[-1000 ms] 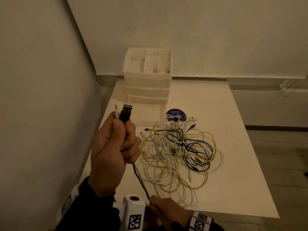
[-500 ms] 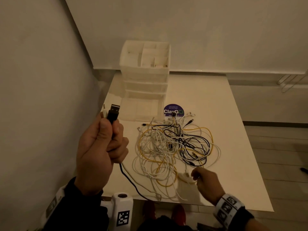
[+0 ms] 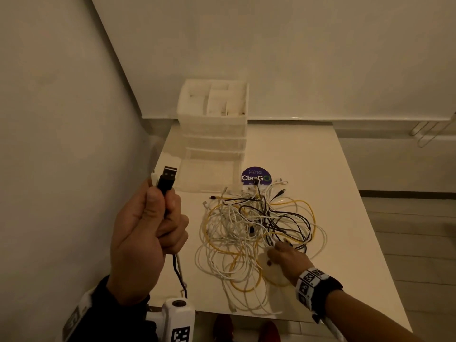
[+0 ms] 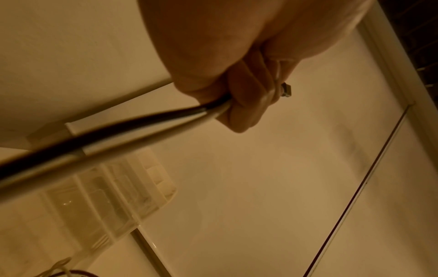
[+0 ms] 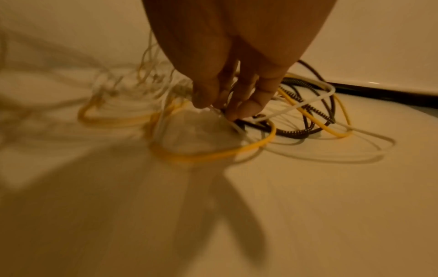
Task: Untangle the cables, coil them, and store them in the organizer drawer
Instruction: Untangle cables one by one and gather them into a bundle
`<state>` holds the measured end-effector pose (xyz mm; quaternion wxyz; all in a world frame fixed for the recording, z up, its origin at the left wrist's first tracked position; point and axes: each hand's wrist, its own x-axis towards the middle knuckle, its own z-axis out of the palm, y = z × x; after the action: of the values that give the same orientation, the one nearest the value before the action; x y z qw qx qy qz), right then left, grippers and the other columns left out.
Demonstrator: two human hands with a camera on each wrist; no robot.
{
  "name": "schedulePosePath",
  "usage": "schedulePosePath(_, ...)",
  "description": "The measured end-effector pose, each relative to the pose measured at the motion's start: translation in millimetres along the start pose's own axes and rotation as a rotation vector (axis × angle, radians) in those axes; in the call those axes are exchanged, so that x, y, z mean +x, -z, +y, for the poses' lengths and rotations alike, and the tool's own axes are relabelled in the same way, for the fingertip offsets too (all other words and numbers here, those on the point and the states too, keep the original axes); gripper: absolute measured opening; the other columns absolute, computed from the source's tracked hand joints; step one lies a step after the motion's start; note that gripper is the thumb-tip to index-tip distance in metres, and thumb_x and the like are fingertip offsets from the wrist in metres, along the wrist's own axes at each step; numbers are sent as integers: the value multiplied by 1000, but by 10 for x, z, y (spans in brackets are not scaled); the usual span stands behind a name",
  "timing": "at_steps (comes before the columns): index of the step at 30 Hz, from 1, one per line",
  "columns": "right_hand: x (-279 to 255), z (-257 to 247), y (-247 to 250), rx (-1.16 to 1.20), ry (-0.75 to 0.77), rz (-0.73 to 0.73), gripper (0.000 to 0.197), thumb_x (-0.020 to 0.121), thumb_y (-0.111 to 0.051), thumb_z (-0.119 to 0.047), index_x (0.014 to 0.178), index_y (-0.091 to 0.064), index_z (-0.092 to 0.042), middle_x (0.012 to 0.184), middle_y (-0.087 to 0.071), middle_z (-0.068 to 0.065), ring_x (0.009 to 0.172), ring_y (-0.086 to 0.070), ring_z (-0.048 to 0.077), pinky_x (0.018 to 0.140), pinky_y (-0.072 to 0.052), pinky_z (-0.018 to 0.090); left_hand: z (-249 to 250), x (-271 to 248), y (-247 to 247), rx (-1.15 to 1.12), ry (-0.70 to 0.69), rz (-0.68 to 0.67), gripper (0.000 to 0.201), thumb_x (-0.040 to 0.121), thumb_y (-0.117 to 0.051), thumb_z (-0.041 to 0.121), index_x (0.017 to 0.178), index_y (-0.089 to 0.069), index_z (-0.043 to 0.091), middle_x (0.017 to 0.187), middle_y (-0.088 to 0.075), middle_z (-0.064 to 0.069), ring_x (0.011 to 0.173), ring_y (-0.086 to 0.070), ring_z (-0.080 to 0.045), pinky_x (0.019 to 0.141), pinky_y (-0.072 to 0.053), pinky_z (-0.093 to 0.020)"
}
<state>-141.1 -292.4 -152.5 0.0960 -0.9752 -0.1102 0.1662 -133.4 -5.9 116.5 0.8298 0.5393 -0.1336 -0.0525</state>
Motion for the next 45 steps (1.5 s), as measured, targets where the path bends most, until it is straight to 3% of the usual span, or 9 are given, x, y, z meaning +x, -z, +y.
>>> schedulePosePath(3, 147, 83, 230, 360, -128, 204, 15, 95, -50, -12, 109, -55, -13, 104, -52, 1, 99, -58, 28, 77, -40, 27, -23, 26, -8, -3, 2, 10, 42, 78, -68, 57, 70, -54, 19, 53, -28, 5, 39, -21, -3, 42, -22, -13)
schedulePosePath(7, 355, 222, 839, 739, -265, 411, 2, 99, -43, -11, 99, -42, -13, 86, -67, -1, 82, -66, 26, 74, -51, 42, -90, 108, -67, 9, -19, -20, 41, 80, -66, 59, 72, -54, 20, 53, -32, 7, 39, -21, -4, 41, -23, -14)
schedulePosePath(13, 356, 26, 2093, 1133, -29, 646, 4, 104, -31, -10, 103, -35, -13, 75, -58, 14, 65, -62, 27, 65, -55, 45, -213, 351, -216, 60, -50, -1, 46, 84, -58, 62, 75, -50, 18, 55, -31, 7, 40, -20, -6, 40, -22, -15)
schedulePosePath(21, 163, -550, 3027, 1368, 300, 728, 16, 95, -44, -13, 105, -57, -10, 73, -54, 4, 62, -41, 16, 56, -37, 30, -291, 875, -498, 149, -63, -27, 35, 92, -44, 40, 84, -39, 6, 58, -29, 5, 44, -20, -7, 39, -23, -18)
schedulePosePath(24, 15, -799, 3064, 1315, 337, 702, 15, 96, -45, -8, 99, -59, -10, 74, -64, 7, 64, -50, 20, 57, -42, 28, -296, 1026, -599, 215, -122, -39, 17, 94, -52, 28, 80, -47, 20, 57, -33, 6, 43, -26, -8, 41, -27, -21)
schedulePosePath(30, -140, -1173, 2932, 1194, 268, 791, 8, 91, -61, -9, 84, -63, -11, 73, -71, 8, 59, -66, 21, 54, -53, 25, -337, 1159, -801, 297, -178, -46, 20, 93, -57, 25, 95, -52, 6, 63, -54, 10, 53, -53, -1, 50, -44, -14)
schedulePosePath(34, -114, -1172, 2881, 1107, 157, 845, 10, 89, -64, -13, 81, -59, -12, 73, -72, 0, 61, -69, 14, 57, -58, 27, -457, 1205, -850, 348, -124, -33, 22, 94, -52, 38, 109, -59, 23, 88, -69, -3, 86, -70, -16, 71, -59, -31)
schedulePosePath(39, -66, -1062, 2769, 1050, 100, 761, 25, 86, -68, -19, 89, -43, -18, 72, -67, 5, 60, -67, 12, 56, -57, 30, -510, 1243, -878, 432, -167, 93, 36, 96, -35, 40, 86, -55, 12, 59, -52, 9, 52, -50, -3, 50, -41, -16)
schedulePosePath(45, 208, -695, 2190, 803, 282, 462, 13, 99, -50, -15, 89, -56, -20, 72, -65, -1, 66, -62, 6, 65, -47, 16, -128, 1491, -635, 347, -385, 227, 31, 100, -30, 35, 78, -49, 25, 66, -51, 8, 54, -40, -11, 53, -36, -28)
